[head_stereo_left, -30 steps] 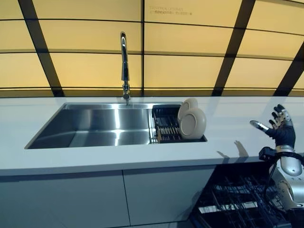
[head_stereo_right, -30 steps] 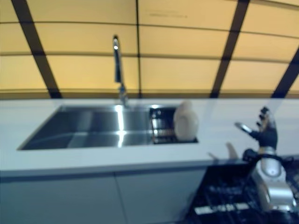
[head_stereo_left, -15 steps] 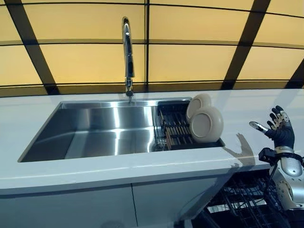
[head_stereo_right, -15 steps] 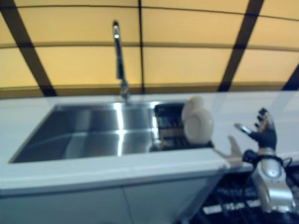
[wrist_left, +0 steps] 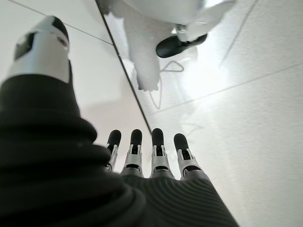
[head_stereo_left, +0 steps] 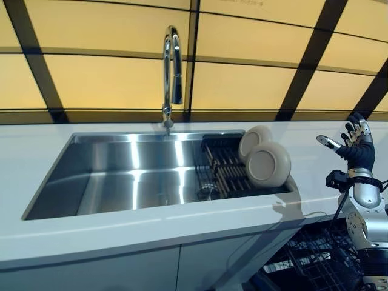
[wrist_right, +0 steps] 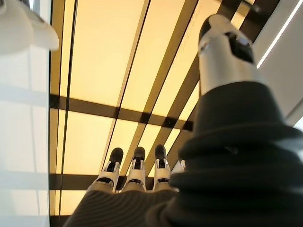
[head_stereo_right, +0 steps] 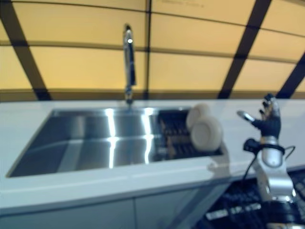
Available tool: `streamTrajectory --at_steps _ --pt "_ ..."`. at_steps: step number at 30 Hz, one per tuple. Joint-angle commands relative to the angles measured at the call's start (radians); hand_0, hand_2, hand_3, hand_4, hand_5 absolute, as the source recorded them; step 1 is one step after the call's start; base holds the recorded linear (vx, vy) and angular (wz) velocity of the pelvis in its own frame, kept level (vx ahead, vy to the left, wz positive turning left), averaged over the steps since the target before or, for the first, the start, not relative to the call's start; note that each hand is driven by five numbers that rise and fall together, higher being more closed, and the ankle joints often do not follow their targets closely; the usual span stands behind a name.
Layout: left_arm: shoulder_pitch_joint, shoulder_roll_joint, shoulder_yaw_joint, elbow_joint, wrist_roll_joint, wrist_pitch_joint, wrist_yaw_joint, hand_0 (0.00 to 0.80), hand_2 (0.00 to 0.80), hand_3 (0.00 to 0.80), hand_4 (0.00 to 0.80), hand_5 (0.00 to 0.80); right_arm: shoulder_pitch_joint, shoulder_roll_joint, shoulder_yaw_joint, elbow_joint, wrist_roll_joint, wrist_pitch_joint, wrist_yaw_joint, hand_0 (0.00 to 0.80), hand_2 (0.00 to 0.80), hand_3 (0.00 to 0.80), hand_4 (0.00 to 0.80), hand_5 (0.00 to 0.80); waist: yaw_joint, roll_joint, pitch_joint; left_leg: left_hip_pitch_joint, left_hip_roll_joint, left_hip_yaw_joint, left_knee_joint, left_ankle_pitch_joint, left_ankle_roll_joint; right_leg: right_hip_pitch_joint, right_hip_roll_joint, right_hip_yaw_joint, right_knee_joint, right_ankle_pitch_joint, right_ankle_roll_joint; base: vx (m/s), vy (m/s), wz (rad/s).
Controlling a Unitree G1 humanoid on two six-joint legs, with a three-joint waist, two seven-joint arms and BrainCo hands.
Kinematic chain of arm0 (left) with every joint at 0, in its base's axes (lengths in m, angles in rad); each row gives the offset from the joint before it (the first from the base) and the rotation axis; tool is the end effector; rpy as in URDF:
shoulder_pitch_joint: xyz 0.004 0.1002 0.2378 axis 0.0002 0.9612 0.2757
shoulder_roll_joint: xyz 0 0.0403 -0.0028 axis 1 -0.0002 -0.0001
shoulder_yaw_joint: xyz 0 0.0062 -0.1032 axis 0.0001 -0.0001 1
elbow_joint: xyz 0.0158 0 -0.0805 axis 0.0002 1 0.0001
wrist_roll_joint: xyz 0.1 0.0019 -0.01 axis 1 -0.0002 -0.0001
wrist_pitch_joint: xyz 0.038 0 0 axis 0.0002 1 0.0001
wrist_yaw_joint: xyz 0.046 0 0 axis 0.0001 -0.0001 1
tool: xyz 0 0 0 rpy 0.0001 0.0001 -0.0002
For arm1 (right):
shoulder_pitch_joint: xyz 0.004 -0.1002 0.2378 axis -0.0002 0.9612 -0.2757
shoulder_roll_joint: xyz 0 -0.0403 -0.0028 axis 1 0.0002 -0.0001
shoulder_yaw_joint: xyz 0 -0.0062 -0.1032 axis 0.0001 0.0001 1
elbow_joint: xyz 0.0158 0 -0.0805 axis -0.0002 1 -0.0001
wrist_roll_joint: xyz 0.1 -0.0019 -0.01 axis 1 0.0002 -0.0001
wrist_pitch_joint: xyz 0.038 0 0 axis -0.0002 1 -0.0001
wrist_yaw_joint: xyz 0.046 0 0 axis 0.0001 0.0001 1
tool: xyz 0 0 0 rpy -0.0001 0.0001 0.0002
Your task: Take plates into dishwasher
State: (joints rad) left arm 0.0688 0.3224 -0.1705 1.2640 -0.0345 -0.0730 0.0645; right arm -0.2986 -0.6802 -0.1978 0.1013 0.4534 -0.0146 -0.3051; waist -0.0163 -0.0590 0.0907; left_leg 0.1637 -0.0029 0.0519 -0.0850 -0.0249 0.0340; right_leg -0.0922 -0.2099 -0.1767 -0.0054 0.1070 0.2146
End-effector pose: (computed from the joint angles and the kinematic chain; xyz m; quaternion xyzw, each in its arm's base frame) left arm 0.0425 0.2532 -0.1117 0.1810 0.5848 0.0584 0.7886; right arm 0.2450 -0.2923 0.1630 -0.0649 -0.1750 -0.2309 0.9549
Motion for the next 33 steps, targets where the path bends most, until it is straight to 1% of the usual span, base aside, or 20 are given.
streamTrajectory --at_steps 1,4,7,8,9,12,13,14,15,18,20,21,22,23,24,26,28,29,30,33 --pt "-0.023 0.021 0.014 -0.005 0.01 -0.02 -0.006 0.0 0.0 0.0 0.0 0.0 -0.077 -0.093 -0.039 0.01 0.007 -0.015 -0.032 0.0 0.0 0.0 0.0 0.0 -0.004 -0.005 -0.009 0.017 -0.018 -0.052 0.034 -0.044 -0.026 -0.088 0.031 0.01 0.014 0.158 -0.05 0.181 -0.073 0.6" --pt "-0.016 0.024 0.017 0.003 0.014 -0.026 -0.01 0.0 0.0 0.0 0.0 0.0 -0.062 -0.095 -0.047 0.014 0.005 0.003 -0.042 0.0 0.0 0.0 0.0 0.0 -0.007 -0.016 -0.013 0.032 -0.019 -0.063 0.044 -0.067 -0.024 -0.082 0.041 0.008 0.019 0.161 -0.048 0.255 -0.108 0.71" --pt "-0.018 0.025 0.027 0.02 0.012 -0.024 -0.01 0.0 0.0 0.0 0.0 0.0 -0.046 -0.095 -0.056 0.024 0.003 0.009 -0.044 0.0 0.0 0.0 0.0 0.0 -0.008 -0.025 -0.027 0.032 -0.018 -0.08 0.049 -0.078 -0.028 -0.045 0.05 0.025 -0.005 0.139 -0.052 0.215 -0.164 0.24" --pt "-0.014 0.027 0.033 0.027 0.011 -0.024 -0.013 0.0 0.0 0.0 0.0 0.0 -0.037 -0.094 -0.056 0.027 0.011 0.015 -0.043 0.0 0.0 0.0 0.0 0.0 -0.008 -0.03 -0.035 0.032 -0.009 -0.072 0.061 -0.089 -0.039 -0.028 0.044 0.025 0.001 0.129 -0.053 0.193 -0.199 0.13" --pt "-0.01 0.028 0.039 0.033 0.014 -0.03 -0.015 0.0 0.0 0.0 0.0 0.0 -0.035 -0.092 -0.056 0.026 0.015 0.015 -0.04 0.0 0.0 0.0 0.0 0.0 -0.006 -0.029 -0.038 0.036 0.002 -0.059 0.069 -0.094 -0.047 -0.02 0.042 0.01 0.009 0.108 -0.056 0.211 -0.216 0.11" --pt "-0.001 0.027 0.05 0.04 0.008 -0.045 -0.016 0.0 0.0 0.0 0.0 0.0 -0.031 -0.081 -0.048 0.02 0.017 0.021 -0.03 0.0 0.0 0.0 0.0 0.0 -0.009 -0.026 -0.048 0.054 0.024 -0.04 0.088 -0.107 -0.067 -0.008 0.045 -0.009 0.021 0.072 -0.065 0.153 -0.15 0.05" --pt "0.002 0.022 0.054 0.038 0.004 -0.05 -0.015 0.0 0.0 0.0 0.0 0.0 -0.032 -0.077 -0.039 0.02 0.021 0.024 -0.021 0.0 0.0 0.0 0.0 0.0 -0.01 -0.025 -0.054 0.06 0.034 -0.03 0.107 -0.113 -0.079 0.001 0.048 -0.014 0.025 0.06 -0.075 0.174 -0.174 0.06" --pt "0.005 0.018 0.055 0.034 0.004 -0.054 -0.012 0.0 0.0 0.0 0.0 0.0 -0.036 -0.074 -0.029 0.021 0.021 0.028 -0.016 0.0 0.0 0.0 0.0 0.0 -0.009 -0.024 -0.058 0.059 0.043 -0.026 0.13 -0.105 -0.088 0.009 0.053 -0.016 0.025 0.052 -0.084 0.201 -0.219 0.05" --pt "0.009 0.013 0.052 0.029 0.0 -0.061 -0.008 0.0 0.0 0.0 0.0 0.0 -0.045 -0.074 -0.019 0.024 0.022 0.031 -0.007 0.0 0.0 0.0 0.0 0.0 -0.008 -0.022 -0.062 0.051 0.055 -0.027 0.164 -0.082 -0.098 0.019 0.062 -0.016 0.02 0.046 -0.095 0.17 -0.201 0.03" --pt "0.011 0.005 0.048 0.022 -0.005 -0.068 0.001 0.0 0.0 0.0 0.0 0.0 -0.065 -0.076 0.004 0.029 0.029 0.039 0.01 0.0 0.0 0.0 0.0 0.0 -0.007 -0.016 -0.068 0.033 0.069 -0.035 0.231 -0.028 -0.119 0.03 0.08 -0.018 0.022 0.027 -0.12 0.112 -0.15 0.01" --pt "0.009 0.0 0.039 0.016 -0.013 -0.073 0.012 0.0 0.0 0.0 0.0 0.0 -0.075 -0.08 0.025 0.032 0.036 0.042 0.021 0.0 0.0 0.0 0.0 0.0 -0.009 -0.01 -0.072 0.003 0.074 -0.05 0.317 0.034 -0.14 0.041 0.097 -0.015 0.024 0.007 -0.146 0.085 -0.143 -0.03" --pt "0.008 -0.002 0.037 0.015 -0.02 -0.077 0.015 0.0 0.0 0.0 0.0 0.0 -0.077 -0.081 0.03 0.034 0.037 0.04 0.025 0.0 0.0 0.0 0.0 0.0 -0.009 -0.009 -0.073 -0.006 0.074 -0.053 0.342 0.052 -0.146 0.046 0.101 -0.014 0.022 0.002 -0.153 0.06 -0.125 -0.06" --pt "0.004 -0.006 0.035 0.014 -0.028 -0.082 0.017 0.0 0.0 0.0 0.0 0.0 -0.078 -0.084 0.036 0.033 0.039 0.04 0.028 0.0 0.0 0.0 0.0 0.0 -0.011 -0.009 -0.072 -0.035 0.082 -0.046 0.41 0.097 -0.162 0.062 0.108 -0.016 0.016 -0.011 -0.17 0.038 -0.092 -0.06" --pt "0.003 -0.006 0.035 0.014 -0.028 -0.082 0.016 0.0 0.0 0.0 0.0 0.0 -0.077 -0.085 0.037 0.032 0.039 0.04 0.028 0.0 0.0 0.0 0.0 0.0 -0.012 -0.009 -0.072 -0.043 0.084 -0.044 0.421 0.104 -0.164 0.065 0.109 -0.017 0.015 -0.013 -0.173 0.046 -0.127 -0.03" --pt "-0.001 -0.01 0.028 0.002 -0.031 -0.077 0.018 0.0 0.0 0.0 0.0 0.0 -0.076 -0.089 0.041 0.026 0.039 0.046 0.027 0.0 0.0 0.0 0.0 0.0 -0.009 -0.017 -0.066 -0.087 0.081 -0.038 0.5 0.124 -0.17 0.082 0.105 -0.017 0.008 -0.017 -0.185 0.041 -0.102 0.01" --pt "-0.005 -0.013 0.023 -0.01 -0.029 -0.069 0.015 0.0 0.0 0.0 0.0 0.0 -0.075 -0.096 0.041 0.022 0.043 0.051 0.023 0.0 0.0 0.0 0.0 0.0 -0.005 -0.026 -0.06 -0.137 0.078 -0.032 0.558 0.115 -0.171 0.095 0.097 -0.018 0.006 -0.02 -0.19 0.055 -0.074 0.02" --pt "-0.007 -0.016 0.015 -0.023 -0.025 -0.058 0.009 0.0 0.0 0.0 0.0 0.0 -0.08 -0.102 0.039 0.016 0.068 0.08 0.019 0.0 0.0 0.0 0.0 0.0 -0.005 -0.028 -0.054 -0.16 0.121 0.007 0.511 0.096 -0.169 0.115 0.093 -0.023 -0.001 -0.029 -0.186 0.094 0.028 0.02" --pt "-0.007 -0.016 0.011 -0.027 -0.017 -0.054 0.004 0.0 0.0 0.0 0.0 0.0 -0.087 -0.1 0.036 0.02 0.09 0.099 0.018 0.0 0.0 0.0 0.0 0.0 -0.005 -0.02 -0.055 -0.138 0.152 0.035 0.399 0.089 -0.169 0.125 0.093 -0.03 -0.011 -0.032 -0.175 0.108 0.106 0.09" --pt "-0.005 -0.017 0.005 -0.03 -0.01 -0.054 0.002 0.0 0.0 0.0 0.0 0.0 -0.086 -0.098 0.035 0.022 0.101 0.106 0.015 0.0 0.0 0.0 0.0 0.0 -0.003 -0.014 -0.056 -0.126 0.164 0.045 0.311 0.089 -0.169 0.134 0.095 -0.031 -0.023 -0.033 -0.165 0.103 0.113 0.19" --pt "0.0 -0.025 -0.011 -0.049 0.006 -0.045 0.007 0.0 0.0 0.0 0.0 0.0 -0.069 -0.086 0.028 0.022 0.117 0.104 0.005 0.0 0.0 0.0 0.0 0.0 0.009 -0.006 -0.053 -0.112 0.173 0.057 0.133 0.102 -0.174 0.165 0.094 -0.026 -0.064 -0.029 -0.143 0.094 0.101 0.23"
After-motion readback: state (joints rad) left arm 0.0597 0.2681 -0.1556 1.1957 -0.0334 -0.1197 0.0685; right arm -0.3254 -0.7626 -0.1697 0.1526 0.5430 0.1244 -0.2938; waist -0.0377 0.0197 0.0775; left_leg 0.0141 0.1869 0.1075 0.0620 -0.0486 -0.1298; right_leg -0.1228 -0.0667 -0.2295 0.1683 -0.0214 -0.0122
